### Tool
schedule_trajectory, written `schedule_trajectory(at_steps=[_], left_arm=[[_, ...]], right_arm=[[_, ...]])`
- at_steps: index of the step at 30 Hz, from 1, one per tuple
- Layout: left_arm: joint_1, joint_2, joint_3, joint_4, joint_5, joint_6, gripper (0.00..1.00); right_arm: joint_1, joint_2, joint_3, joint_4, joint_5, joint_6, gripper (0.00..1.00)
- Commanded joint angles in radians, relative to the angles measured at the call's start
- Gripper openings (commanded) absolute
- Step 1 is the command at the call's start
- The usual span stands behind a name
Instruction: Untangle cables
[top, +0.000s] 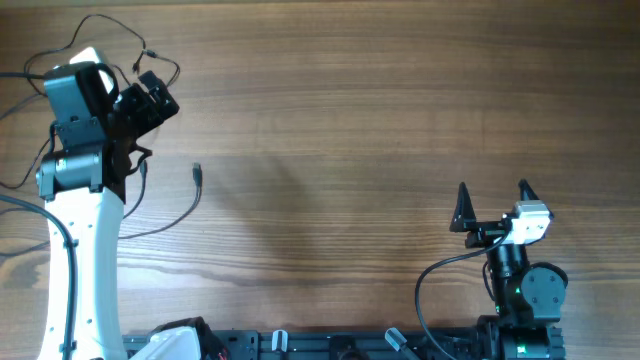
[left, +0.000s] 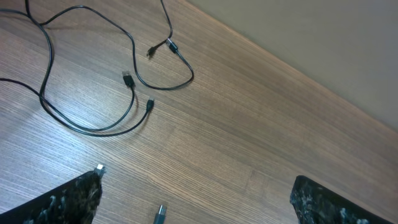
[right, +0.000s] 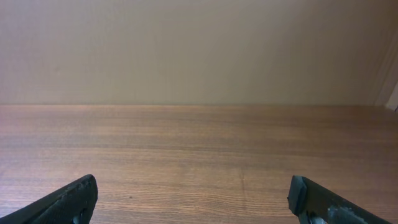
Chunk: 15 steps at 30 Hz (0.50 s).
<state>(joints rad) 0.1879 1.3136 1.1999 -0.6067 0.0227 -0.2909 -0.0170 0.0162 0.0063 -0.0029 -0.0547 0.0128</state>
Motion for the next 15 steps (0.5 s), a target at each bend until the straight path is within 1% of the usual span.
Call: schedule_trajectory(at_steps=[1, 4, 5, 8, 11, 15], left_arm=[[0.0, -0.058, -0.001, 0.0, -0.017, -0.006, 1.0], [0.0, -0.127, -0.001, -0.015, -0.013, -0.006, 1.0], [-0.001, -0.18, -0.003, -0.073, -0.008, -0.01, 1.0], [0.0, -0.231, -0.008, -0.144, -0.023, -0.009, 1.0], [0.0, -0.295, -0.044, -0.146, -0.039, -0.006, 1.0], [0.0, -0.418, -0.17, -0.101, -0.019, -0.01, 1.0]], right_arm=[[-0.004, -0.013, -0.001, 0.003, 0.006, -0.013, 1.0], [-0.004, -0.013, -0.001, 0.003, 0.006, -0.013, 1.0], [-0.004, -0.013, -0.001, 0.003, 0.006, -0.013, 1.0], [-0.004, -0.013, -0.001, 0.003, 0.006, -0.013, 1.0], [-0.004, -0.013, -0.001, 0.003, 0.006, -0.013, 1.0], [-0.004, -0.013, -0.001, 0.003, 0.006, -0.013, 1.0]])
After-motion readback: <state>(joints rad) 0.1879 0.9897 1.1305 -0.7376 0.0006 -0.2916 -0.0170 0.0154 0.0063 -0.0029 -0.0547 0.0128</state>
